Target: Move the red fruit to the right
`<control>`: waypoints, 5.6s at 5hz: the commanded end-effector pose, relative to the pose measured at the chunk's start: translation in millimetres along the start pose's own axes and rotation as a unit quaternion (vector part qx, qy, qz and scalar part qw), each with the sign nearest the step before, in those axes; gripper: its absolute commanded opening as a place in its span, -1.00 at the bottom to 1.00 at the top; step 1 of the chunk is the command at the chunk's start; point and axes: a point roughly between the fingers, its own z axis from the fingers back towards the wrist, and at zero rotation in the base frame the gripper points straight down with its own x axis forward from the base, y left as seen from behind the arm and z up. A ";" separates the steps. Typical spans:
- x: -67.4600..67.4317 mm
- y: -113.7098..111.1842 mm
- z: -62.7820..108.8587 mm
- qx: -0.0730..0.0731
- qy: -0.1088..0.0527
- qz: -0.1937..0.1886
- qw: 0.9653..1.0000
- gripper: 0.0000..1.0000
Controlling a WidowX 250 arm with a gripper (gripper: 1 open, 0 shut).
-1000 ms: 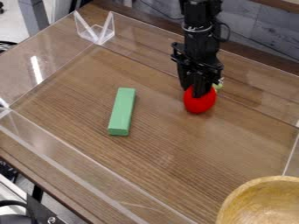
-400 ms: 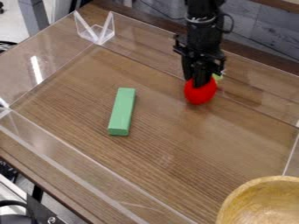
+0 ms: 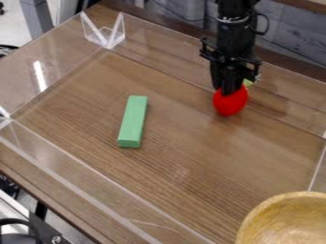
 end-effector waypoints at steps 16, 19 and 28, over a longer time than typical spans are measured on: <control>-77.8 1.1 60.4 0.052 -0.099 0.106 0.988 1.00; -64.7 2.5 71.8 0.037 -0.097 0.054 0.993 1.00; -67.8 157.5 42.6 0.058 -0.081 0.144 0.985 -1.00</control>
